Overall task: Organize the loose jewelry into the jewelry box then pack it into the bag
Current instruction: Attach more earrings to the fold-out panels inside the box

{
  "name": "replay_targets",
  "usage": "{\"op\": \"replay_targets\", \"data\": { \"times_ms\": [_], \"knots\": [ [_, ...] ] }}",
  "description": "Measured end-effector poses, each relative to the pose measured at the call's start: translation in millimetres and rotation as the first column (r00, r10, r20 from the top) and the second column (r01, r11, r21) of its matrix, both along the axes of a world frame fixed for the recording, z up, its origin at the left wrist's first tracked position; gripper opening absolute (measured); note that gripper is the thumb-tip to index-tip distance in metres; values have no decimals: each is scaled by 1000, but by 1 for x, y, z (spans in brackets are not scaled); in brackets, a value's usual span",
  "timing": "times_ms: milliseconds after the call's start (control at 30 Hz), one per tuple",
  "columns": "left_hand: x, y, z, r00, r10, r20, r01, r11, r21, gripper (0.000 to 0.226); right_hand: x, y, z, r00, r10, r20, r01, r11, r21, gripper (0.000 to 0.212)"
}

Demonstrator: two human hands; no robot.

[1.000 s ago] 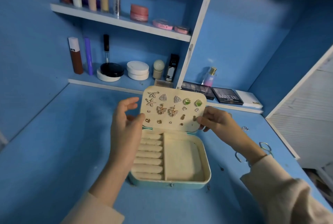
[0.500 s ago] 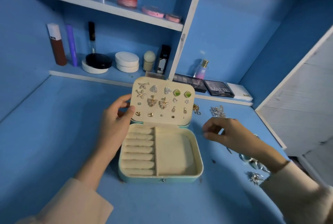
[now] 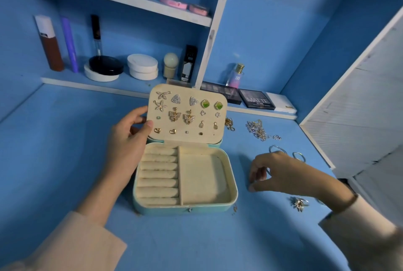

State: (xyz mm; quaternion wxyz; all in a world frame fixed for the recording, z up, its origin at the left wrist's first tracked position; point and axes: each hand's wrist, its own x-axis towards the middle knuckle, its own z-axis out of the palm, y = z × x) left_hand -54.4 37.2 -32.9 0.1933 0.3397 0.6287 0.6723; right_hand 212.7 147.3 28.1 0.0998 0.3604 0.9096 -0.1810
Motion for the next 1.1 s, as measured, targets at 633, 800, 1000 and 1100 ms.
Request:
{"op": "replay_targets", "data": {
  "times_ms": [633, 800, 1000, 1100],
  "knots": [
    [2, -3, 4, 1000, -4, 29, 4, 1000, 6, 38, -51, 0, -9, 840, -18, -542, 147, 970, 196, 3],
    [2, -4, 4, 999, -9, 43, 9, 1000, 18, 39, -65, 3, -17, 796, -25, -604, 188, 960, 207, 2],
    [2, -4, 6, 999, -8, 51, 8, 1000, 15, 40, -72, 2, -17, 785, -26, -619, 186, 963, 195, 3],
    [2, -4, 6, 998, -11, 55, 10, 1000, 21, 40, -73, 2, -17, 792, -35, -610, 187, 964, 188, 3]
  ]
}}
